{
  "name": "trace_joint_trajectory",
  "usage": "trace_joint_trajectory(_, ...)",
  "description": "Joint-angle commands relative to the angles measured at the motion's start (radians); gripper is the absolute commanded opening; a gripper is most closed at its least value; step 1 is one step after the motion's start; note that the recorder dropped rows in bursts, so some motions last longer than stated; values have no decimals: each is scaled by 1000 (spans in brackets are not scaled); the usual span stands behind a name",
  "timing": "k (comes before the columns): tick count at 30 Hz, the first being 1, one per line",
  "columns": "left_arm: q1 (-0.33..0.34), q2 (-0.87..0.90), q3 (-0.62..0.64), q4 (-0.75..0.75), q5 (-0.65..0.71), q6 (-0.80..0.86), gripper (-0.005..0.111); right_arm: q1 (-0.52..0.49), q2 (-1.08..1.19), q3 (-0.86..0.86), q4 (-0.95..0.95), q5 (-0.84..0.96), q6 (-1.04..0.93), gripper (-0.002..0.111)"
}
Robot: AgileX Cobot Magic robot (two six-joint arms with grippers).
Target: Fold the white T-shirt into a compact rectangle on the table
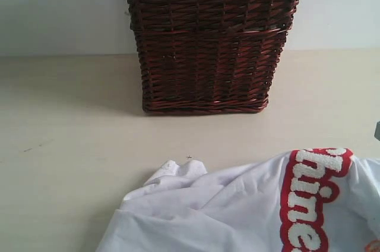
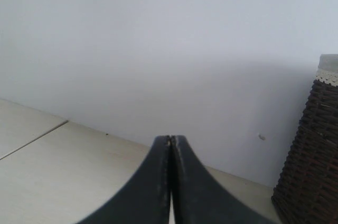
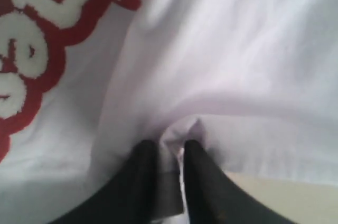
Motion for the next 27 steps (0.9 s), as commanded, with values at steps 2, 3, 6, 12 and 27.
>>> trace_joint_trajectory(2, 3, -6, 4, 3, 3, 1, 0, -2, -5, -4, 17, -15, 12, 50)
trace_joint_trajectory(3, 3, -6, 4, 3, 3, 1, 0, -2, -14, -4, 38, -15, 12, 52)
trace_joint_trajectory(6, 3, -6, 4, 3, 3, 1, 0, -2, -104, -4, 114, -19, -75, 52)
trace_joint_trajectory(12, 3, -6, 4, 3, 3, 1, 0, -2, -425, -4, 261, -219, -378, 52)
trace_joint_trajectory(27, 3, -6, 4, 3, 3, 1, 0, -2, -131, -4, 65, -452, -230, 51)
